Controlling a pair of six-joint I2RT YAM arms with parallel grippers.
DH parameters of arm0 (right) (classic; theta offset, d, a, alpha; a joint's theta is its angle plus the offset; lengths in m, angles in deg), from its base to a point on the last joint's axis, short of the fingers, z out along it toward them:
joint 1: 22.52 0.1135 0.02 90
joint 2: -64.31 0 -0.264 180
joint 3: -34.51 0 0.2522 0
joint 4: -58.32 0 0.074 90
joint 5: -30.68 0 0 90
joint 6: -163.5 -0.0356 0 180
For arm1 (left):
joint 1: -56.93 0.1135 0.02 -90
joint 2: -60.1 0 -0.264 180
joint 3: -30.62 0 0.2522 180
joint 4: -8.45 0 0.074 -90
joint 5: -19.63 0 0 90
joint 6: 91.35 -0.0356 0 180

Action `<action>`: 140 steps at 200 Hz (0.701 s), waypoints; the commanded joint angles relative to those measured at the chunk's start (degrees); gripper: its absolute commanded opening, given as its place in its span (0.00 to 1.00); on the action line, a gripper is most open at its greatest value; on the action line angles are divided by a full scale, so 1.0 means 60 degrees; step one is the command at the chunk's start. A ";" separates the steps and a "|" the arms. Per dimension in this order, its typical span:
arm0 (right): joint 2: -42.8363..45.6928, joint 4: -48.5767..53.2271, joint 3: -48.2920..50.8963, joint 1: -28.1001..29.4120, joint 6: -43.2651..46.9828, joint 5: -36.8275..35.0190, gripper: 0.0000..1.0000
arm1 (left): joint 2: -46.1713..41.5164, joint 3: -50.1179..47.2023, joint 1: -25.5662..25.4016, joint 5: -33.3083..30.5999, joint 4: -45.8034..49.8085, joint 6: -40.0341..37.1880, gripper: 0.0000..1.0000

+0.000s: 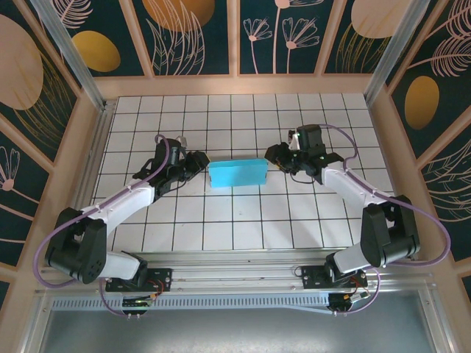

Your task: Fold the paper box

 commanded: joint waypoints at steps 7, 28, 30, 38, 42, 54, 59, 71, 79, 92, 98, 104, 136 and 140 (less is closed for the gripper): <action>-0.0146 -0.0205 0.0126 0.0023 0.0027 0.0041 0.31 | 0.0199 -0.0007 -0.0015 0.0216 -0.0094 -0.0129 0.26; -0.0218 -0.0206 0.0176 0.0040 0.0093 -0.0079 0.29 | 0.0313 -0.0009 -0.0008 0.0187 -0.0021 -0.0214 0.21; -0.0236 -0.0206 0.0171 0.0040 0.0105 -0.0087 0.29 | 0.0324 -0.0009 -0.0017 0.0185 -0.0021 -0.0222 0.21; -0.0275 -0.0179 0.0188 0.0041 0.0119 -0.0122 0.28 | 0.0388 -0.0023 -0.0010 0.0177 0.0019 -0.0224 0.19; -0.0300 -0.0149 0.0198 0.0053 0.0126 -0.0145 0.28 | 0.0400 -0.0030 -0.0015 0.0184 0.0037 -0.0217 0.18; -0.0323 -0.0119 0.0227 0.0068 0.0163 -0.0209 0.27 | 0.0456 -0.0065 -0.0013 0.0199 0.0038 -0.0218 0.16; -0.0328 -0.0097 0.0245 0.0073 0.0185 -0.0246 0.26 | 0.0467 -0.0072 -0.0019 0.0198 0.0038 -0.0220 0.16; -0.0322 -0.0047 0.0272 0.0087 0.0264 -0.0339 0.25 | 0.0479 -0.0095 -0.0012 0.0150 0.0074 -0.0259 0.15; -0.0338 -0.0016 0.0275 0.0094 0.0304 -0.0383 0.24 | 0.0493 -0.0078 -0.0018 0.0101 0.0129 -0.0272 0.14; -0.0332 0.0027 0.0280 0.0103 0.0326 -0.0445 0.23 | 0.0493 -0.0039 -0.0020 0.0025 0.0252 -0.0319 0.13; -0.0313 0.0028 0.0276 0.0096 0.0313 -0.0446 0.23 | 0.0479 -0.0008 -0.0019 0.0008 0.0293 -0.0329 0.12; -0.0271 0.0028 0.0251 0.0103 0.0304 -0.0446 0.23 | 0.0459 0.0019 -0.0020 -0.0006 0.0302 -0.0335 0.12; 0.0005 0.0224 -0.0150 0.0099 0.0345 -0.0501 0.28 | 0.0178 0.0186 -0.0013 -0.0129 0.0500 -0.0404 0.19; 0.0028 0.0270 -0.0225 0.0101 0.0377 -0.0517 0.29 | 0.0134 0.0212 -0.0014 -0.0161 0.0531 -0.0414 0.23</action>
